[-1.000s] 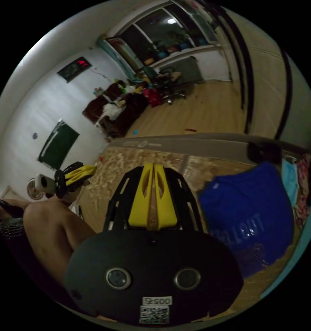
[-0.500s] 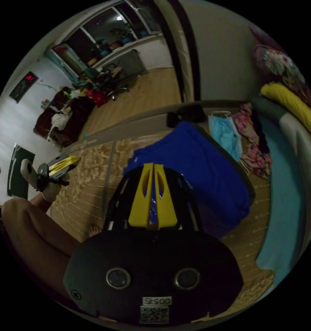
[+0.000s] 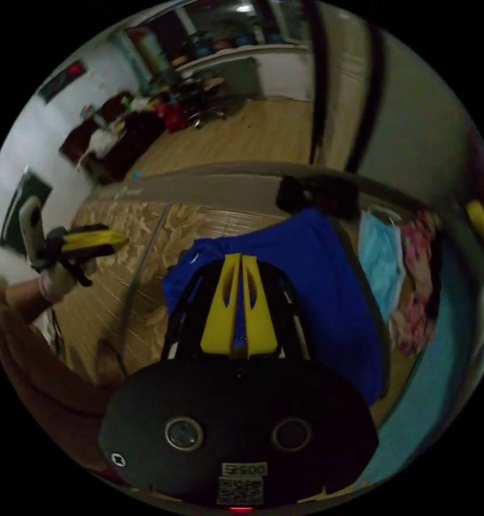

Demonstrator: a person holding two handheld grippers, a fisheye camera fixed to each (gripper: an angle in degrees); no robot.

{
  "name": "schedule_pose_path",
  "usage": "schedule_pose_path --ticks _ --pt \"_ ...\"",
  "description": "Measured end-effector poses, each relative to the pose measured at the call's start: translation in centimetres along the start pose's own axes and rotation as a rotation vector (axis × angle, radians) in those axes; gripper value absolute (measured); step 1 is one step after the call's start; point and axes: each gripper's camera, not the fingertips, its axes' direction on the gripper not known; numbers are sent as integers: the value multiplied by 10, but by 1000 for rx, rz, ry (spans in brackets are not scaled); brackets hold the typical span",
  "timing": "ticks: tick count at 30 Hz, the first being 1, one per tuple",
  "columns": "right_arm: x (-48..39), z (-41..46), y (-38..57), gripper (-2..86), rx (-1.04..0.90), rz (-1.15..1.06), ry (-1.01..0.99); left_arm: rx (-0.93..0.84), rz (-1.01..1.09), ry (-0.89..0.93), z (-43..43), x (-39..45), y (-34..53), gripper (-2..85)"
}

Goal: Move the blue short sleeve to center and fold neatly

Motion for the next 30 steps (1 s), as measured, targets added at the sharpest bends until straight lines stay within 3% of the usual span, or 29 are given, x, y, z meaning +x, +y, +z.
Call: schedule_pose_path --ticks 3,6,11,16,26,30 --pt "4 17 -23 49 -99 -136 89 -7 -17 13 13 -15 -26 -7" --pt "11 30 -35 62 -200 -231 32 -15 2 34 25 -25 -47 -6" --pt "14 32 -34 19 -220 -289 66 -40 -22 78 44 -41 -78 -6" --pt "17 15 -14 -12 -167 -240 36 -57 -29 118 63 -53 -110 -5" --pt "7 -26 39 -14 -102 -77 -215 -42 -97 212 82 -69 -135 20" --pt "0 -30 53 -13 -105 -22 -235 -56 -230 366 86 -85 -135 73"
